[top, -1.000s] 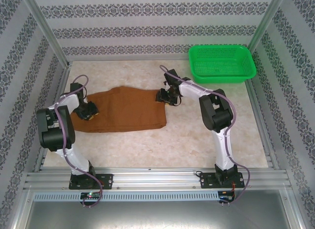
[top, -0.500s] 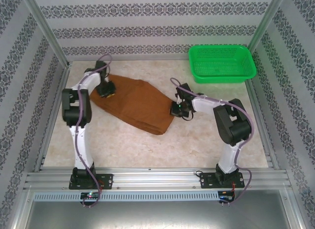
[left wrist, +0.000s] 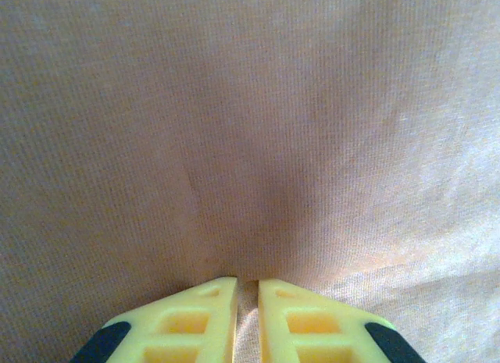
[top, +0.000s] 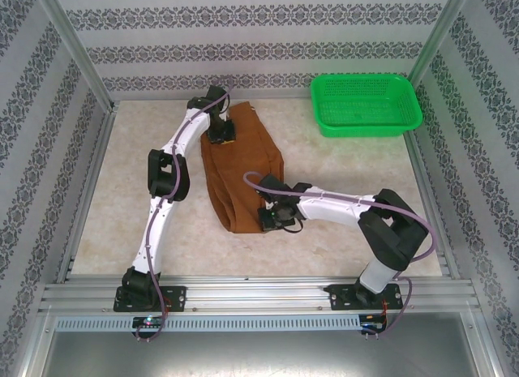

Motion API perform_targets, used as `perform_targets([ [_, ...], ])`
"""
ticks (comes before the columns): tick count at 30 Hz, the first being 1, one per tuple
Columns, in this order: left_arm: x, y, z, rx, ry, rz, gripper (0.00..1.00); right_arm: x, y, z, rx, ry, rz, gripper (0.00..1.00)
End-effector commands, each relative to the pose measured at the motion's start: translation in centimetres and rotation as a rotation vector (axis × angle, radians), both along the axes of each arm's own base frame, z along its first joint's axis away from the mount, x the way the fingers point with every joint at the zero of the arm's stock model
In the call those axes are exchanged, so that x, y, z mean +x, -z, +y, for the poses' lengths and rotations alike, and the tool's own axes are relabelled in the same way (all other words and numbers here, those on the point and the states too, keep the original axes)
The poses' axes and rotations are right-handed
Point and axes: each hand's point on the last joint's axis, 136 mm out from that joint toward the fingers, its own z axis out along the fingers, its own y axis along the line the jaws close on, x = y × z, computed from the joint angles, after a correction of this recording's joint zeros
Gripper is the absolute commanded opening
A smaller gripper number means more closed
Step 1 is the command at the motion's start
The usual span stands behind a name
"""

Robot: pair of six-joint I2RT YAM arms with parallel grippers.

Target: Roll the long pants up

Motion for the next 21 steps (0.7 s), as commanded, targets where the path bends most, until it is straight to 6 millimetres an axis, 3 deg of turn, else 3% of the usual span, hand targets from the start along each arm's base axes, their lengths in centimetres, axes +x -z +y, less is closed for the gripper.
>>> perform_targets([
  [1,0.1,2.1,-0.4,0.007,-0.003,0.018,0.16,-2.2,-0.5,-0.5,-0.102,-0.057,0.024,0.0],
  [4,1.1,0.2,-1.3,0.006,0.018,-0.058,0.16,-0.7,-2.6,-1.9,-0.186,-0.011,-0.073,0.19],
  [6,1.8,-2.1,-1.5,0.015,0.023,-0.123,0.15,0.6,-4.8,-3.8,-0.266,0.047,-0.165,0.2],
  [7,2.1,-3.6,-1.5,0.031,0.027,-0.163,0.15,1.1,-6.2,-4.7,-0.293,0.075,-0.211,0.48],
  [8,2.4,-5.2,-1.5,0.048,0.039,-0.206,0.15,1.6,-7.5,-5.7,-0.317,0.106,-0.262,0.96],
  [11,2.9,-10.0,-1.2,0.109,0.059,-0.327,0.14,2.0,-9.2,-6.5,-0.262,0.123,-0.309,0.98],
  [15,3.0,-14.8,-0.6,0.136,0.069,-0.431,0.14,2.0,-8.1,-6.1,-0.113,0.158,-0.2,0.98],
  [18,2.5,-16.4,-0.2,0.162,0.087,-0.456,0.13,2.4,-7.0,-6.7,-0.132,0.171,-0.176,0.98],
  [21,1.0,-16.3,-0.6,0.145,0.125,-0.407,0.14,3.0,-6.3,-7.2,-0.157,0.171,-0.19,0.98],
])
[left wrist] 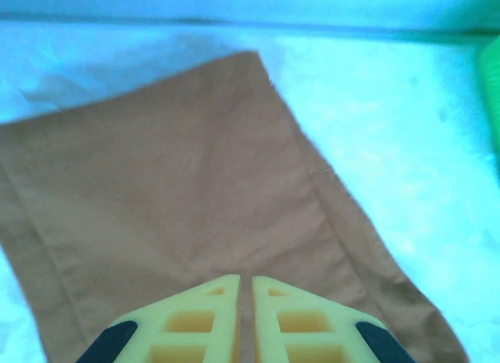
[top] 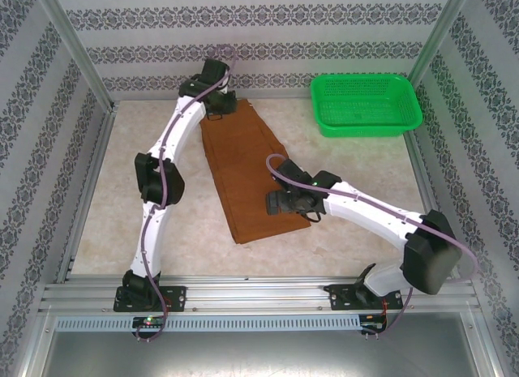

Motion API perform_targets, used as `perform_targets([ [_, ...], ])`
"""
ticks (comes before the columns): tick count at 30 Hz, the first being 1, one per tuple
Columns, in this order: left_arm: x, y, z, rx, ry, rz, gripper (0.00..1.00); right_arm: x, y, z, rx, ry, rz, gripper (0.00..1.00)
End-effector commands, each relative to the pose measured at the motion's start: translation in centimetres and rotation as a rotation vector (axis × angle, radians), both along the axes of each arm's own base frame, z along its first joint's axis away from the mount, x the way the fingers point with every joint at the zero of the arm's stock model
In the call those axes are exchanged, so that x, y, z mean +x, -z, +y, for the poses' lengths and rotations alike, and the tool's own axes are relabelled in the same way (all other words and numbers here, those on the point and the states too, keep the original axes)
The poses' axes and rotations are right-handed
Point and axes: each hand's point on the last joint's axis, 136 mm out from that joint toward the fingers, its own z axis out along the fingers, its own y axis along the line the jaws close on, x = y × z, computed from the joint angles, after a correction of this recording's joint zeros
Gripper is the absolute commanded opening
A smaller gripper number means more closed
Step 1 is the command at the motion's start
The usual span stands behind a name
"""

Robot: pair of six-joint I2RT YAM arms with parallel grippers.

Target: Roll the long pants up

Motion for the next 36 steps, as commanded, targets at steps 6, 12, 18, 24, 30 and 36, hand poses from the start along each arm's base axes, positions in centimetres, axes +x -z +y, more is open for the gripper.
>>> perform_targets([
  [6,-8.9,-1.1,-5.1,0.175,0.235,-0.07,1.0,1.2,1.7,-3.1,0.024,0.08,0.012,0.72],
  [12,-16.9,-2.4,-6.7,0.019,0.317,-0.052,0.66,2.0,0.9,-5.5,0.039,0.149,-0.047,0.25],
  [18,-20.1,-3.0,-5.9,-0.095,0.249,-0.002,0.0,2.7,1.3,-8.1,-0.087,0.236,-0.089,0.0],
  [24,-23.5,-1.5,-7.9,-0.283,0.352,0.086,0.0,2.2,2.0,-8.3,-0.104,0.191,-0.168,0.0],
  [30,-25.1,-2.8,-5.7,-0.275,0.27,0.045,0.0,1.8,2.3,-8.8,-0.103,0.168,-0.188,0.0],
  [36,-26.2,-0.7,-2.7,0.071,0.238,-0.001,0.01,1.9,2.4,-8.6,-0.096,0.12,-0.175,0.05],
])
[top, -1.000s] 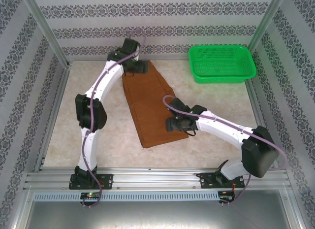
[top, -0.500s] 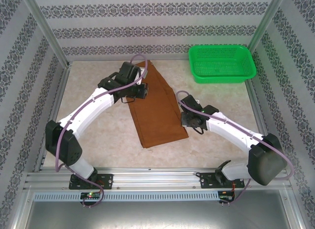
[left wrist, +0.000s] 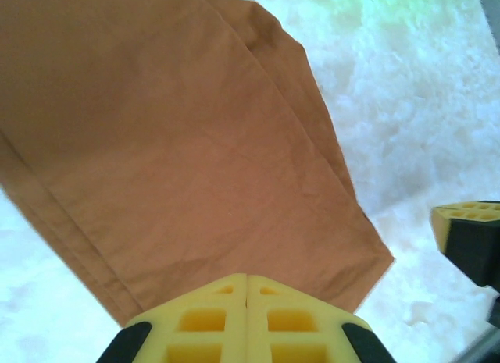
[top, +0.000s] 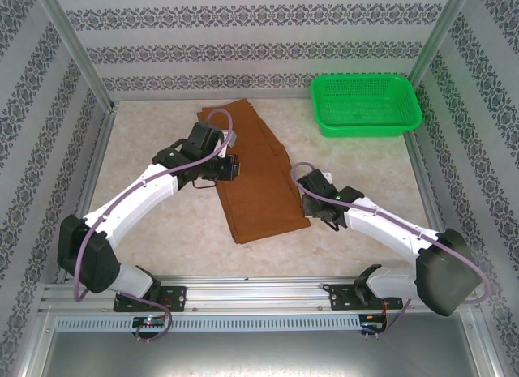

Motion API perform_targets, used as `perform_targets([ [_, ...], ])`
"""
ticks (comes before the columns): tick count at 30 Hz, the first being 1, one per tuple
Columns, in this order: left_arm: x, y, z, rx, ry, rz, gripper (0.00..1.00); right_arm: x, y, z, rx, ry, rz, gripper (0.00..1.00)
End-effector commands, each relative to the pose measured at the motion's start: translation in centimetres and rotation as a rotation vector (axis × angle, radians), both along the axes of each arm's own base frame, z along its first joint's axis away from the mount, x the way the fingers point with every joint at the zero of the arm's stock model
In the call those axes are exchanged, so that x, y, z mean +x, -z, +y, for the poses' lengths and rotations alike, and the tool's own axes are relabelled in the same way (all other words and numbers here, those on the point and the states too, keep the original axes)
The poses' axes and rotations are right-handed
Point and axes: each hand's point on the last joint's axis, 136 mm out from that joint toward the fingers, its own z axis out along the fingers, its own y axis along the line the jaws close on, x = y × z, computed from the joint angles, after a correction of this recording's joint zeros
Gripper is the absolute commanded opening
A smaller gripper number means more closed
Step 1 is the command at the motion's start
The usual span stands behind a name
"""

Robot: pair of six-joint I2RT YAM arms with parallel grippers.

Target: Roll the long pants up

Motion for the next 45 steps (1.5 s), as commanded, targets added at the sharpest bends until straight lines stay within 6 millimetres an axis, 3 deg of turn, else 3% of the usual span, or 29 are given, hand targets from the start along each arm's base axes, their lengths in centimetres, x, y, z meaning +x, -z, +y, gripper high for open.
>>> perform_targets([
  [1,-1.1,1.3,2.4,0.234,-0.011,-0.073,0.16,0.2,-0.1,-0.1,-0.01,-0.037,-0.014,0.23],
  [2,-1.5,1.8,2.7,0.287,-0.008,-0.092,0.31,0.2,0.0,0.0,-0.004,-0.042,-0.006,0.4],
  [4,-2.5,2.6,2.9,0.404,0.021,-0.146,0.36,0.1,0.1,0.1,0.009,-0.037,0.002,0.58],
  [6,-3.6,3.3,2.5,0.522,0.071,-0.207,0.68,0.1,0.4,0.1,0.024,-0.026,0.006,0.64],
  [7,-4.1,3.4,2.2,0.587,0.093,-0.246,0.71,0.1,0.6,0.2,0.029,-0.02,0.011,0.64],
  [10,-5.7,4.4,0.1,0.715,0.196,-0.325,0.72,0.4,0.8,0.2,0.032,-0.007,0.037,0.65],
  [15,-8.5,8.0,-3.0,0.89,0.393,-0.425,0.72,0.9,0.7,-0.5,0.041,0.027,0.057,0.65],
  [20,-12.3,10.8,-6.1,0.779,0.602,-0.373,0.71,1.0,0.8,-1.5,0.133,0.096,0.066,0.65],
  [24,-13.5,11.4,-6.4,0.748,0.66,-0.317,0.72,0.9,0.4,-1.9,0.144,0.107,0.054,0.65],
  [28,-14.3,13.6,-7.4,0.748,0.736,-0.236,0.72,1.1,0.6,-1.8,0.151,0.108,0.062,0.65],
  [31,-13.7,15.0,-7.6,0.794,0.731,-0.234,0.71,1.2,0.9,-1.8,0.149,0.11,0.072,0.64],
  [42,-8.3,19.2,-4.6,1.03,0.588,-0.256,0.67,1.1,1.4,-2.0,0.165,0.125,0.075,0.64],
  [45,-7.4,20.3,-4.1,1.036,0.567,-0.235,0.57,0.9,1.5,-2.0,0.167,0.13,0.078,0.63],
])
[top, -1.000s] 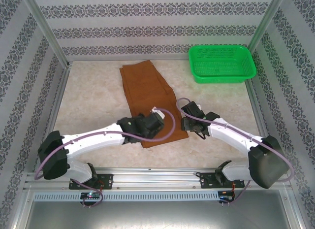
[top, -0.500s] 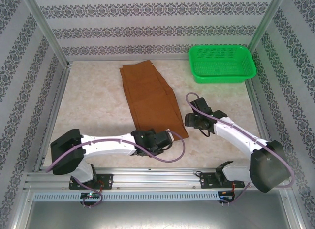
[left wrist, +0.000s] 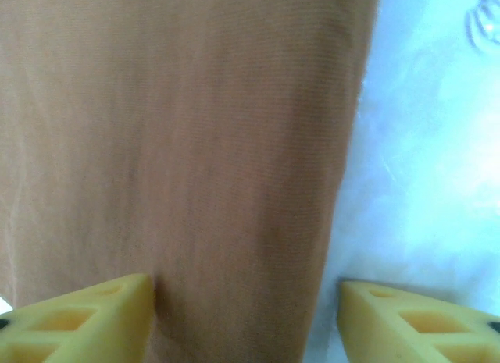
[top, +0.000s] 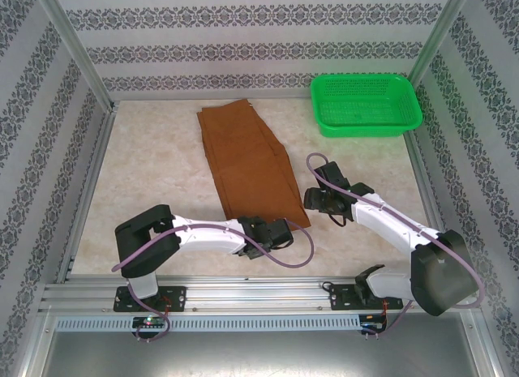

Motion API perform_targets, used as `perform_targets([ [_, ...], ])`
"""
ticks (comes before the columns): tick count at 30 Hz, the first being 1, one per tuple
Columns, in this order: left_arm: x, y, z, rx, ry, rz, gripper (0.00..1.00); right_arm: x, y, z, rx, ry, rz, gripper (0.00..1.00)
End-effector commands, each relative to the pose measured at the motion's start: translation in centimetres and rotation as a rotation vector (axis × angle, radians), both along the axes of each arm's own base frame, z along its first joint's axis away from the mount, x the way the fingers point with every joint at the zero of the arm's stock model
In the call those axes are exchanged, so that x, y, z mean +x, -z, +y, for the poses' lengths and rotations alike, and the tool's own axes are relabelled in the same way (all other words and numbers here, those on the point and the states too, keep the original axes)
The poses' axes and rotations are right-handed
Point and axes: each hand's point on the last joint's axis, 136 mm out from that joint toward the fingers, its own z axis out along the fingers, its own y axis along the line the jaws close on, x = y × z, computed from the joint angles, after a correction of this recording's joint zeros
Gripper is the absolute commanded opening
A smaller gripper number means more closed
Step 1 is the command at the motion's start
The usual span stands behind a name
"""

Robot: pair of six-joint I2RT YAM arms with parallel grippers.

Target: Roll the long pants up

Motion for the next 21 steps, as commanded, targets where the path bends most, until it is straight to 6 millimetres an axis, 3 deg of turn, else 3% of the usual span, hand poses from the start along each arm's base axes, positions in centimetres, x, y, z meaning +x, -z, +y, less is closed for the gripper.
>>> perform_targets([
  [1,4.8,2.3,2.8,0.078,-0.117,-0.114,0.52,-0.3,0.5,-0.4,0.012,0.029,0.016,0.63],
  [3,5.3,2.6,2.9,0.072,-0.133,-0.101,0.47,-0.4,0.7,-0.4,0.014,0.03,0.021,0.63],
  [8,7.3,2.4,3.5,0.087,-0.185,-0.098,0.58,-0.4,0.6,-0.2,0.034,0.04,0.02,0.63],
  [21,11.1,4.5,4.4,0.141,-0.275,-0.061,0.61,-0.9,-0.4,-0.7,0.021,0.06,0.008,0.63],
])
